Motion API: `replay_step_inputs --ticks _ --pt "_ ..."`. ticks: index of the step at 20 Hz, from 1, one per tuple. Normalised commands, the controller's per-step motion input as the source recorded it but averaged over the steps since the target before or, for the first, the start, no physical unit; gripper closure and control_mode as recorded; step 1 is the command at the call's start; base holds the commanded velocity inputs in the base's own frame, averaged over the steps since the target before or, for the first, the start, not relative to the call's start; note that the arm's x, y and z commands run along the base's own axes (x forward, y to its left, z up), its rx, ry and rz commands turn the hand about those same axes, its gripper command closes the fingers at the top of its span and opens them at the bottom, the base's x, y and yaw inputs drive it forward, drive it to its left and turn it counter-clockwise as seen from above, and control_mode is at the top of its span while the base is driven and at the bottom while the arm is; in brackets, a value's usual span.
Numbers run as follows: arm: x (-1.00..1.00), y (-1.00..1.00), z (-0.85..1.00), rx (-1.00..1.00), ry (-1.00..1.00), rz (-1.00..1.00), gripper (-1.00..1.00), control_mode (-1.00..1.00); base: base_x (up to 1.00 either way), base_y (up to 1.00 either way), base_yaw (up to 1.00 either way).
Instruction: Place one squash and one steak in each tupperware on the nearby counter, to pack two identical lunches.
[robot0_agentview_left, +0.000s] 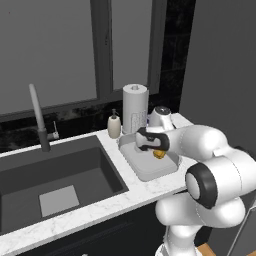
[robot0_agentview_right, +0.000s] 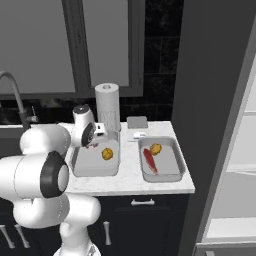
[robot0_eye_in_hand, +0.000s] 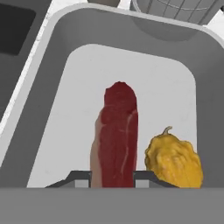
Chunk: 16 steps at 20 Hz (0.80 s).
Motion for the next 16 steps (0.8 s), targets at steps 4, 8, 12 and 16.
replay_step_inputs --ticks 4,8,12,16 --pt "0.22 0.14 -0.03 0.00 -0.01 0.01 1.00 -1.00 0.00 0.00 0.00" --pt "0.07 0.05 -0.08 0.00 0.01 0.00 1.00 -1.00 0.00 0.00 0.00" --pt "0.01 0.01 -0.01 0.00 0.02 0.00 1.00 -1.00 0.00 0.00 0.00" --pt "0.00 0.03 0.00 0.00 0.04 0.00 -1.00 -1.00 0.00 0.00 0.00"
